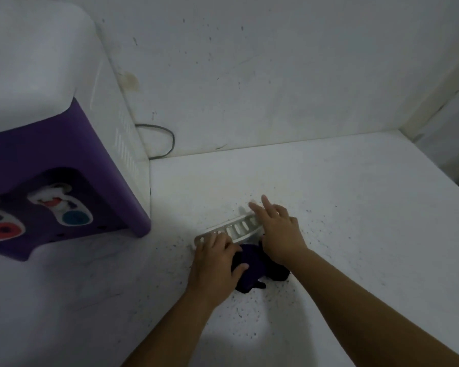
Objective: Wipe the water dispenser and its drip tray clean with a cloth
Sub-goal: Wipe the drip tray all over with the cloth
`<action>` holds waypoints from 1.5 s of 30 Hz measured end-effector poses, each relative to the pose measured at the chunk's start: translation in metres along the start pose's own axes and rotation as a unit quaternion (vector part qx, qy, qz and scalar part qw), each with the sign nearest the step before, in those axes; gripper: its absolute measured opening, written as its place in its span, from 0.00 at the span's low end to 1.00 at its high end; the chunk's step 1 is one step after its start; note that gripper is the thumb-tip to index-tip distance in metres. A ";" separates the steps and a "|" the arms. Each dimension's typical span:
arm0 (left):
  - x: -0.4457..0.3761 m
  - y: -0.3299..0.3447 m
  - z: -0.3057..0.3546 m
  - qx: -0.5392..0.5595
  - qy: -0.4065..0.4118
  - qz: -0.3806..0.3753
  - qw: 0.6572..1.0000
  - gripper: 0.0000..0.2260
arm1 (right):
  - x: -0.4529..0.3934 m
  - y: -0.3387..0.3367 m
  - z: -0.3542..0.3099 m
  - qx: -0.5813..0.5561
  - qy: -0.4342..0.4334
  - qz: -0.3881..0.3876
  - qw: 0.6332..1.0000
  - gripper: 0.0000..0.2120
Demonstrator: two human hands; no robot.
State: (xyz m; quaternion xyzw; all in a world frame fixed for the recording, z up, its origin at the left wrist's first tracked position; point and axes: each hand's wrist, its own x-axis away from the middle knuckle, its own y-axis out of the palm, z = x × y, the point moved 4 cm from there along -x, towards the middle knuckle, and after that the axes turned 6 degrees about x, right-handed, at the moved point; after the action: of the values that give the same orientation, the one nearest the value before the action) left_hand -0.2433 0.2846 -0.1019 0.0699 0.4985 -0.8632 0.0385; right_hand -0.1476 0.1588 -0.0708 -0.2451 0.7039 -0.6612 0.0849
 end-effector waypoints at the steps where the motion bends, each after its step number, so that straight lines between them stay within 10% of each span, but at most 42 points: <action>1: 0.001 0.001 0.000 -0.002 -0.004 0.001 1.000 0.13 | -0.004 -0.001 0.000 0.017 -0.021 -0.024 0.999 0.40; 10: 0.016 -0.021 -0.025 0.376 -0.221 0.024 0.900 0.06 | -0.009 0.012 0.014 0.045 0.004 -0.012 0.999 0.31; 18: 0.009 -0.057 -0.033 0.451 -0.318 0.173 0.816 0.08 | 0.000 0.011 0.032 -0.005 0.052 -0.026 0.998 0.28; 29: -0.019 -0.035 -0.027 0.142 -0.217 0.036 0.965 0.09 | 0.004 0.010 0.026 -0.013 0.072 -0.067 0.995 0.32; 45: -0.031 -0.013 -0.026 -0.042 -0.133 -0.046 0.989 0.10 | 0.010 0.014 0.034 -0.123 0.065 -0.047 0.989 0.33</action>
State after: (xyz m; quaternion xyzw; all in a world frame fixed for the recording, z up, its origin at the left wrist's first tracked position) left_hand -0.2128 0.3139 -0.0986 -0.0699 0.5275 -0.8439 0.0679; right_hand -0.1444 0.1246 -0.0863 -0.2430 0.7716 -0.5875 -0.0224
